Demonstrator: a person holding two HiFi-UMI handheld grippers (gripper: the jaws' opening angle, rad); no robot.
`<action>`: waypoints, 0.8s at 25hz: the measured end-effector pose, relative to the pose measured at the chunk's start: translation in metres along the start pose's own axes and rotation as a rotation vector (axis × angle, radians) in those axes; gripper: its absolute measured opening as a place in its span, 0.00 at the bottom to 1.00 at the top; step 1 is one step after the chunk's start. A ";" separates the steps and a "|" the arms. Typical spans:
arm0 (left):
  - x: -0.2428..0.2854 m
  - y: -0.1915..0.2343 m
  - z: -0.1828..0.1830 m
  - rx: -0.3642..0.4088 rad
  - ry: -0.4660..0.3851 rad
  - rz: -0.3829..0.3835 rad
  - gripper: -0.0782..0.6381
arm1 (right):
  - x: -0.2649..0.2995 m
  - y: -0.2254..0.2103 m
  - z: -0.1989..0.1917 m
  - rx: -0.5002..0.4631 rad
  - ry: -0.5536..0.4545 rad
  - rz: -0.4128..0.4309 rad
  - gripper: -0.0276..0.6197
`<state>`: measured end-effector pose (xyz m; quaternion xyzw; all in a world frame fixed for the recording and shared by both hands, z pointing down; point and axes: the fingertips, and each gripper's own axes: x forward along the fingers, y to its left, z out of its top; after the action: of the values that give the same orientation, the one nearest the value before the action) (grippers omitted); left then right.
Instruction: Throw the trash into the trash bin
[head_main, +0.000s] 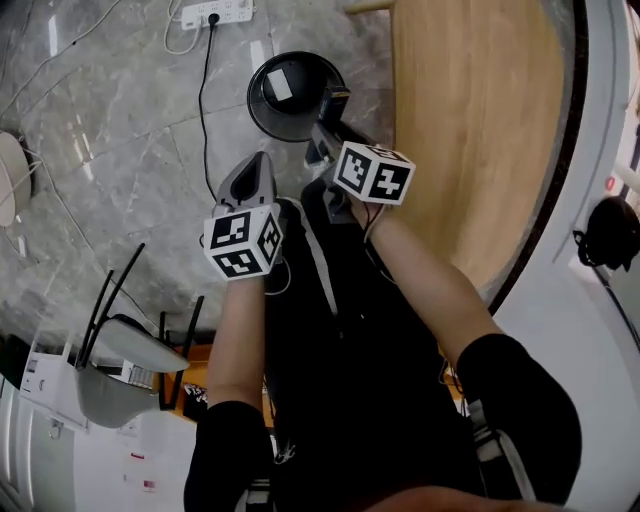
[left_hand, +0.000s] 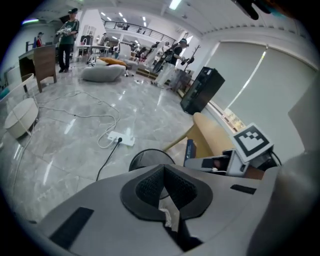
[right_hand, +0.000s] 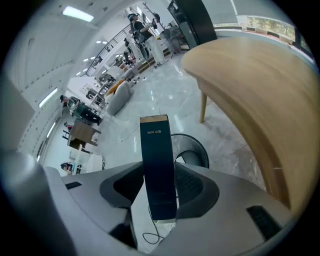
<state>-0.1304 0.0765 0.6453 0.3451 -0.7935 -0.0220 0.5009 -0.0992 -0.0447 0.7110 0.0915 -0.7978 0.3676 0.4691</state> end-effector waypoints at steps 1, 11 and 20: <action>-0.001 0.007 -0.005 -0.009 0.004 0.005 0.12 | 0.016 -0.001 -0.003 -0.009 0.008 -0.016 0.34; -0.009 0.056 -0.034 -0.077 0.009 0.046 0.12 | 0.164 -0.034 -0.021 -0.222 0.161 -0.213 0.34; -0.011 0.102 -0.060 -0.166 0.012 0.108 0.12 | 0.220 -0.075 -0.051 -0.278 0.270 -0.287 0.37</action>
<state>-0.1328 0.1790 0.7049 0.2592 -0.8033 -0.0587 0.5330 -0.1470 -0.0204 0.9428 0.0886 -0.7495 0.1929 0.6271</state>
